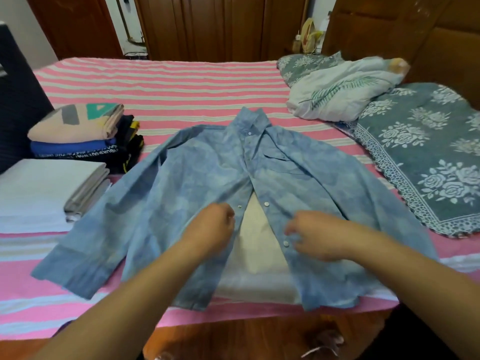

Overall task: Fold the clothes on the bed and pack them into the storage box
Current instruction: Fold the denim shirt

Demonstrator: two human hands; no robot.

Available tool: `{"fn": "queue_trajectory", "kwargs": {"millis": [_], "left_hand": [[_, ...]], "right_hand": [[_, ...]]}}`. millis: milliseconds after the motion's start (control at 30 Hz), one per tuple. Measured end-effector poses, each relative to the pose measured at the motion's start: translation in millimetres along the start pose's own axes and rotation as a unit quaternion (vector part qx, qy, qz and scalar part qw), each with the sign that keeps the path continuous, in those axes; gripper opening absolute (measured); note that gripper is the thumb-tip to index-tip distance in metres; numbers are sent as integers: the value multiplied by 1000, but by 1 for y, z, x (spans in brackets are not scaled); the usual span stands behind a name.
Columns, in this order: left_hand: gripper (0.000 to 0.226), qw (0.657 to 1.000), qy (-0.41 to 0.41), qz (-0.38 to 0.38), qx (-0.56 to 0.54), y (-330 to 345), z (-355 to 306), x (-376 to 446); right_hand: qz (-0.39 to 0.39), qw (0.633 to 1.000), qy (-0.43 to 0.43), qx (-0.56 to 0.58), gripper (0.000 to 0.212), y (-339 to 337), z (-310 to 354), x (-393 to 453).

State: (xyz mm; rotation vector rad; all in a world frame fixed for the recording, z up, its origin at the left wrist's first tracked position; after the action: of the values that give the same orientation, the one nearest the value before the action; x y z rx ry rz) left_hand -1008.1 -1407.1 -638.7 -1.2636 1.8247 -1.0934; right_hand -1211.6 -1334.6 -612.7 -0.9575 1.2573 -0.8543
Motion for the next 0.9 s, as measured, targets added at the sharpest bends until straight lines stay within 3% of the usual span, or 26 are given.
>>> {"fn": "queue_trajectory", "kwargs": {"millis": [67,100,167,300,400,533,600,667,733,800,900], "left_hand": [[26,998,-37,-52,9,13,4,24],[31,996,-56,-60,32,20,5,32],[45,992,-89,-57,67,31,4,50],[45,991,-98,-28,85,48,0,75],[37,993,-103,-9,61,44,3,82],[15,988,-23,-55,142,30,-17,72],[11,996,-11,-78,43,21,-25,70],[17,981,-81,-41,-171,19,-19,75],[15,907,-171,33,-384,25,-12,74],[10,843,-222,82,-483,32,-10,69],[15,810,-243,93,-525,33,-13,64]], "right_hand": [[-135,983,29,121,22,-5,16,46],[-158,975,55,147,30,3,22,64],[-162,971,116,135,45,23,22,93],[-199,964,160,78,20,22,12,110],[-197,967,154,41,26,18,12,107],[-220,939,186,186,13,13,2,101],[-254,902,193,292,12,3,-4,98],[-286,850,191,400,18,-4,-5,92],[-294,816,194,459,17,-3,-4,89],[-287,801,206,484,14,7,-2,91],[-269,776,220,527,9,19,3,96]]}}
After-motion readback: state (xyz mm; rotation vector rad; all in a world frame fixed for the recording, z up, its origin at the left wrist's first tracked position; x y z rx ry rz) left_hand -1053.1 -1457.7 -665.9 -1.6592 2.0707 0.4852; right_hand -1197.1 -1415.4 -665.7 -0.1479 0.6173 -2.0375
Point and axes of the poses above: each hand's wrist, its own x-axis towards the middle knuckle, its own y-axis out of the palm, z = x × y, the point moved 4 cm from there along x, towards the middle knuckle, and after that the axes turned 1 degree about -z, right-handed, at the moved point
